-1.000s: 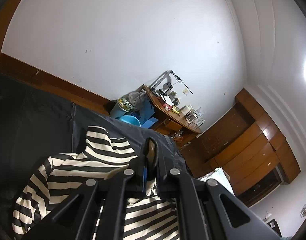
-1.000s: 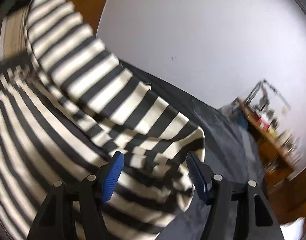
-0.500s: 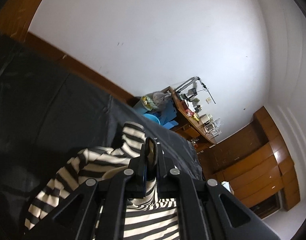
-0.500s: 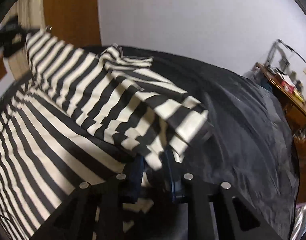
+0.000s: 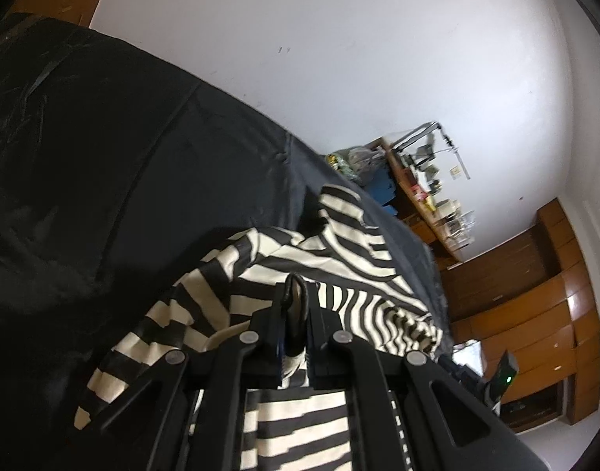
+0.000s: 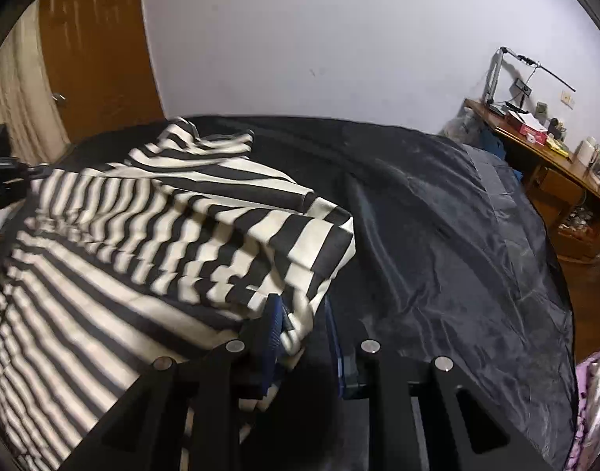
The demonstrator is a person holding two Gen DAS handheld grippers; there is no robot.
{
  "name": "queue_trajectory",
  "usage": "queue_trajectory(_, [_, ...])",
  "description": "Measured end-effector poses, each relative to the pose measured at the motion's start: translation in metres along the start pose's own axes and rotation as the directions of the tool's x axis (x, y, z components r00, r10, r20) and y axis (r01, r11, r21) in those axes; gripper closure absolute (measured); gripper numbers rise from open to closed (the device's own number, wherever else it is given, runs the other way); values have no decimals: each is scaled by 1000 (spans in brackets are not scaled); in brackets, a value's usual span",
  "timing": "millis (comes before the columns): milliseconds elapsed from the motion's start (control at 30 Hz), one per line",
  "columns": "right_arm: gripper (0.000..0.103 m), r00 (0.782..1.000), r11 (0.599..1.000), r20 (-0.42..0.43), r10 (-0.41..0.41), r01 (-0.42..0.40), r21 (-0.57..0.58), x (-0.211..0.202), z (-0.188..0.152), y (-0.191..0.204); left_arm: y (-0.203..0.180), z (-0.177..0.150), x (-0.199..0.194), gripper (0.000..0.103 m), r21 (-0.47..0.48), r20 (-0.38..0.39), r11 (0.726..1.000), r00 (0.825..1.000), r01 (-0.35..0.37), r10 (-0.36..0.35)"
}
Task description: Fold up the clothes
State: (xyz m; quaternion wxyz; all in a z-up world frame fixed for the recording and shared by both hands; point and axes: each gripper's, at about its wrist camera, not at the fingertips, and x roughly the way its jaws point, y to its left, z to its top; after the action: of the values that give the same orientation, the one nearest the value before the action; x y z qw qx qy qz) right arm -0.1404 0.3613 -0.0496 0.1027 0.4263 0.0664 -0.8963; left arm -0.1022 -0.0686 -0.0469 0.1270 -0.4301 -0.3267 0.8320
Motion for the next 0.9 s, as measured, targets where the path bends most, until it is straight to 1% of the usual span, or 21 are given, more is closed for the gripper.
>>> queue_trajectory(67, [79, 998, 998, -13, -60, 59, -25, 16, 11, 4, 2, 0, 7, 96, 10, -4, 1000, 1000, -23, 23])
queue_trajectory(167, [79, 992, 992, -7, -127, 127, 0, 32, 34, -2, 2, 4, 17, 96, 21, -8, 998, 999, -53, 53])
queue_trajectory(300, [79, 993, 990, -49, -106, 110, 85, 60, 63, -19, 8, 7, 33, 94, 19, -21, 996, 996, -82, 83])
queue_trajectory(367, [79, 993, 989, -78, -87, 96, 115, 71, 69, -24, 13, 8, 40, 94, 10, -32, 996, 996, -89, 89])
queue_trajectory(433, [79, 993, 988, -82, -88, 97, 117, 71, 67, -24, 17, 8, 45, 93, 9, -47, 996, 995, -91, 91])
queue_trajectory(500, [79, 992, 989, -82, -100, 108, 101, 65, 61, -24, 20, 6, 48, 88, 7, -66, 996, 994, -89, 89])
queue_trajectory(600, [79, 993, 991, -53, -105, 109, 75, 43, 48, -22, 19, 4, 44, 74, 17, -73, 997, 995, -73, 74])
queue_trajectory(667, [79, 995, 995, -4, -99, 99, 12, 22, 39, -12, 16, 4, 40, 55, 29, -69, 998, 996, -62, 64])
queue_trajectory(733, [79, 995, 990, 43, -93, 97, -98, 2, 30, 6, 11, 3, 37, 45, 51, -64, 997, 996, -59, 62])
queue_trajectory(800, [79, 992, 964, 62, -108, 120, -238, -7, 17, 32, 5, 2, 36, 43, 73, -63, 995, 995, -67, 71])
queue_trajectory(867, [79, 988, 919, 70, -138, 154, -364, -9, 6, 55, 3, 1, 36, 42, 80, -64, 995, 995, -67, 72])
queue_trajectory(900, [79, 984, 894, 67, -166, 179, -410, -5, 1, 63, 2, 0, 36, 42, 78, -64, 995, 996, -63, 68])
